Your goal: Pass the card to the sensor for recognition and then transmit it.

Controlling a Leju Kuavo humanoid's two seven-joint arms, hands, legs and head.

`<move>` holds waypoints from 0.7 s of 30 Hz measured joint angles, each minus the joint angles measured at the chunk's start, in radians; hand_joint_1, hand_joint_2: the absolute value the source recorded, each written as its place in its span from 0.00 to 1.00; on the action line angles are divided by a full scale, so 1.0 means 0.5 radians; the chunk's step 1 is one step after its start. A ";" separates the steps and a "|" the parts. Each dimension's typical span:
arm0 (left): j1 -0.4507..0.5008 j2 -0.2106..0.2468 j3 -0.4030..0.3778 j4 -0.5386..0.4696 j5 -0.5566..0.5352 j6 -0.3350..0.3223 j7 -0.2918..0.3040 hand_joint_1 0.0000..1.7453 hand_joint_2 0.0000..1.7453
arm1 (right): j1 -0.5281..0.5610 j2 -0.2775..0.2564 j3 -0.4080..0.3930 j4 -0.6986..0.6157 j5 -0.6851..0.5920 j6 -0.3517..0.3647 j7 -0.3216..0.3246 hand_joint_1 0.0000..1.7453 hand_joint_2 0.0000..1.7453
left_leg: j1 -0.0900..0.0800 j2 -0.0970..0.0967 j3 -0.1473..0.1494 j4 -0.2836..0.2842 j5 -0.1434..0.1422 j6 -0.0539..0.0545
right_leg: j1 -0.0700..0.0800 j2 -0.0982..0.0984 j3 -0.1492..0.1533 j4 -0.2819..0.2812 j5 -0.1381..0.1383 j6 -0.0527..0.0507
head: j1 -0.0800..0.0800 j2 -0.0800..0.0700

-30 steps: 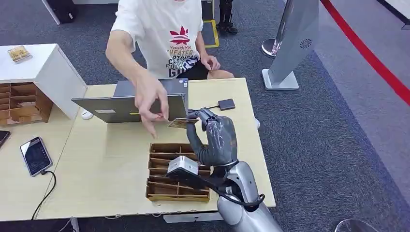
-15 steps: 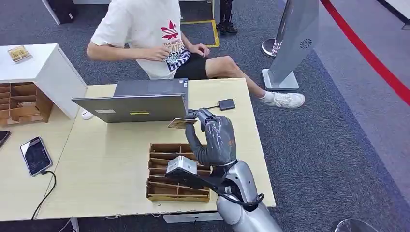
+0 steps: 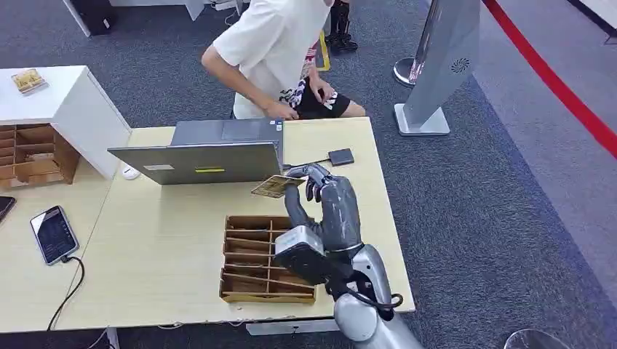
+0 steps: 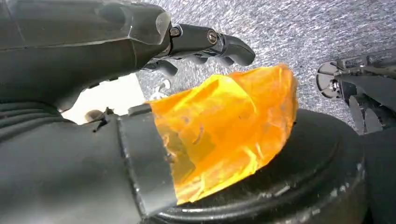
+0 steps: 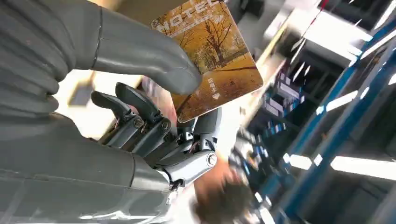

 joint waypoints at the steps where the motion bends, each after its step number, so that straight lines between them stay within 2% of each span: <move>1: 0.000 0.000 0.016 0.000 0.008 0.001 0.002 0.00 0.00 | 0.026 -0.005 -0.026 -0.043 -0.140 0.082 -0.009 1.00 1.00 | 0.000 0.000 0.000 0.000 0.000 0.000 | 0.000 0.000 0.000 0.000 0.000 0.000 | 0.001 0.000; 5: 0.001 -0.002 0.056 0.000 0.040 0.005 0.005 0.00 0.00 | 0.128 -0.056 -0.159 -0.174 -0.535 0.342 -0.028 1.00 1.00 | 0.000 0.000 0.000 0.000 0.000 0.000 | 0.000 0.000 0.000 0.000 0.000 0.000 | 0.001 0.000; 12: 0.006 -0.006 0.135 0.000 0.067 0.011 0.005 0.00 0.00 | 0.366 -0.178 -0.418 -0.306 -0.860 0.619 -0.054 1.00 1.00 | 0.000 0.000 0.000 0.000 -0.001 0.000 | 0.000 0.000 0.000 -0.001 0.000 0.000 | 0.000 0.000; 16: 0.009 -0.008 0.178 0.000 0.072 0.011 0.005 0.00 0.00 | 0.498 -0.275 -0.565 -0.343 -0.948 0.727 -0.037 1.00 1.00 | 0.000 0.000 -0.001 0.000 -0.002 0.001 | 0.000 0.000 0.000 -0.001 0.000 0.000 | 0.000 0.000; 21: 0.011 -0.012 0.217 0.000 0.068 0.011 0.005 0.00 0.00 | 0.606 -0.352 -0.688 -0.364 -0.940 0.805 -0.001 1.00 1.00 | 0.000 0.000 -0.001 0.000 -0.002 0.001 | 0.000 0.000 0.000 -0.001 0.000 0.000 | 0.000 0.000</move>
